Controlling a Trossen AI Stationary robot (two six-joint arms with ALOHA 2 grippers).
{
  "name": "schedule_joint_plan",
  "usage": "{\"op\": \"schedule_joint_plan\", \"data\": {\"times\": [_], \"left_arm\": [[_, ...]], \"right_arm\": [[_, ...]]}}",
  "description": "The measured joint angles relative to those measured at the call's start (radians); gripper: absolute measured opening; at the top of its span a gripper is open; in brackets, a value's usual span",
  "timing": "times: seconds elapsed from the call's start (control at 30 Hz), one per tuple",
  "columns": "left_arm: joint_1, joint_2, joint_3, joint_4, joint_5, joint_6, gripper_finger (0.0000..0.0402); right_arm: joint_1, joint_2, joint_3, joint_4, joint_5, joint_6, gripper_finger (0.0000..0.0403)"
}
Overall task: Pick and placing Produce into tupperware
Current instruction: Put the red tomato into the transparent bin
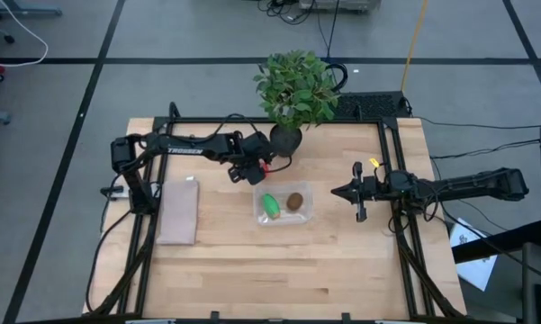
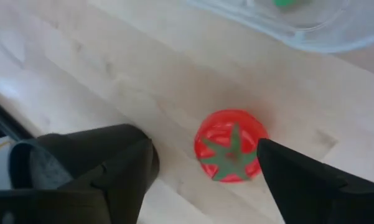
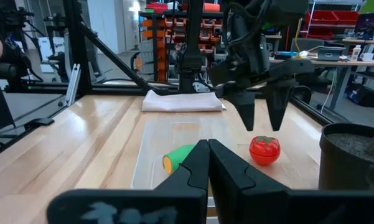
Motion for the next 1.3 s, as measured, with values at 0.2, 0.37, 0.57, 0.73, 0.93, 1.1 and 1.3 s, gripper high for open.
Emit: {"op": "schedule_joint_plan", "data": {"times": [0.2, 0.37, 0.57, 0.73, 0.93, 1.1, 1.3], "left_arm": [[-0.005, 0.000, 0.000, -0.002, -0.065, 0.005, 0.0306], [-0.004, 0.000, 0.000, -0.001, -0.054, 0.012, 0.0307], [-0.002, 0.004, 0.000, -0.002, -0.026, -0.024, 0.0308], [-0.002, 0.019, 0.000, -0.013, -0.025, -0.048, 0.0308], [0.000, 0.021, -0.001, -0.015, -0.026, -0.078, 0.0318], [0.008, 0.021, -0.001, -0.005, -0.025, -0.078, 0.0329], [0.015, 0.049, -0.001, -0.015, -0.022, -0.071, 0.0331]], "right_arm": [[0.000, 0.004, 0.000, -0.001, 0.000, -0.005, 0.0000], [0.000, 0.004, 0.000, -0.001, 0.000, -0.005, 0.0000], [0.000, 0.004, 0.000, 0.000, 0.000, -0.005, 0.0000], [0.000, 0.004, 0.000, 0.000, 0.000, -0.005, 0.0000], [0.000, 0.004, 0.000, 0.000, 0.000, -0.005, 0.0000], [0.000, 0.004, 0.000, 0.000, 0.000, -0.005, 0.0000], [0.000, 0.004, 0.000, 0.000, 0.000, -0.005, 0.0000]]}}
